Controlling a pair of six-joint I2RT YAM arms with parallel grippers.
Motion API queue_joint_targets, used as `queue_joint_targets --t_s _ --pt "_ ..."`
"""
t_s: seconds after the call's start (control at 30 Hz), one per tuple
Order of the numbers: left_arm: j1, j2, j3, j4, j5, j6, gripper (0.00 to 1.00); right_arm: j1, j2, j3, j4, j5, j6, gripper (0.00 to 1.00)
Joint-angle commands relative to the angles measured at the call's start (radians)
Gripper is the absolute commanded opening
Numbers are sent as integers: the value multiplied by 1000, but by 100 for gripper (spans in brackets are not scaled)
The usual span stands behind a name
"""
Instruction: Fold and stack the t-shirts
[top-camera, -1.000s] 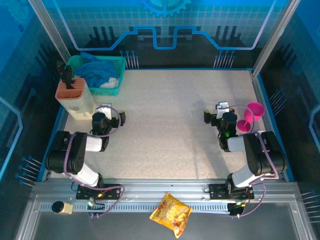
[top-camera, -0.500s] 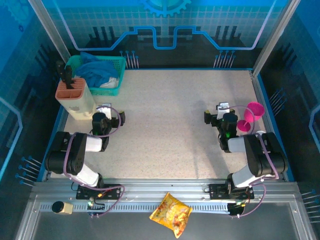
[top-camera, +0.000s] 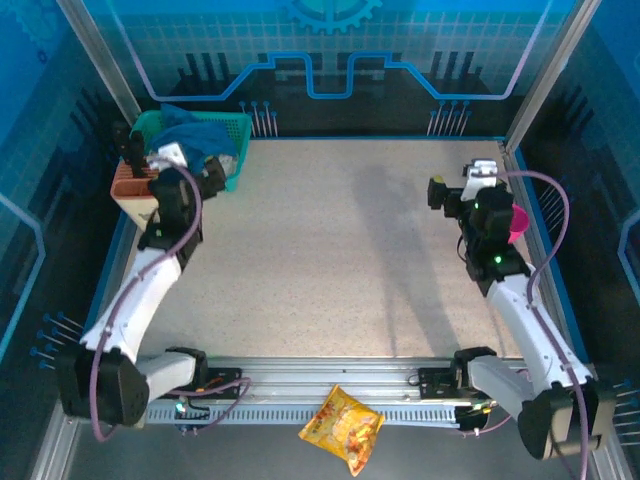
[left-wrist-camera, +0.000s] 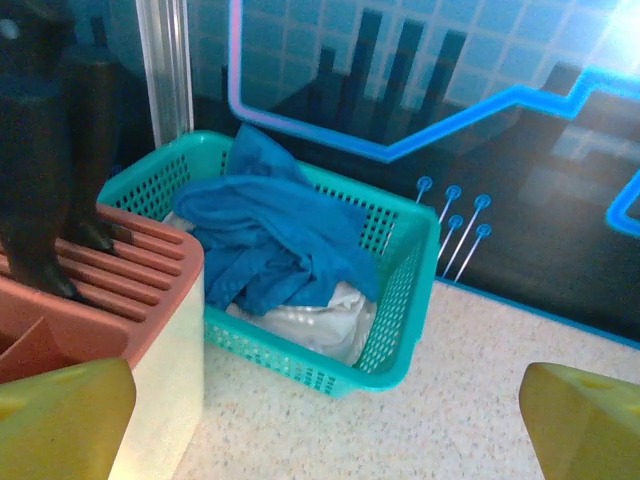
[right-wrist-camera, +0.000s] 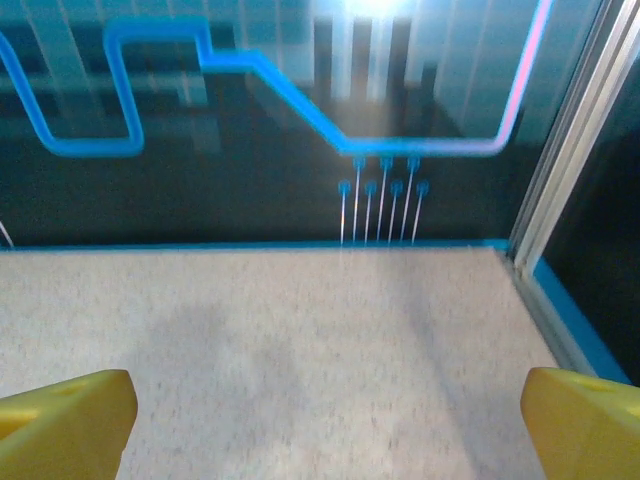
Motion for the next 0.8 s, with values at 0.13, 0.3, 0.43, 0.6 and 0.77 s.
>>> queue_joint_targets --t_s 0.13,0.3,0.43,0.6,0.77 --pt "29 543 742 -613 62 -16 99 15 169 215 -453 -125 62 95" --pt "74 966 1334 -918 118 -35 99 29 165 210 -473 -174 52 93" --pt "125 1246 1696 -1082 197 -106 93 31 142 174 -463 -189 44 94" --pt "173 1264 1564 -975 256 -204 83 32 150 168 -472 -206 47 93" --pt "187 1258 1458 -887 227 -226 83 36 153 156 -469 -227 54 93"
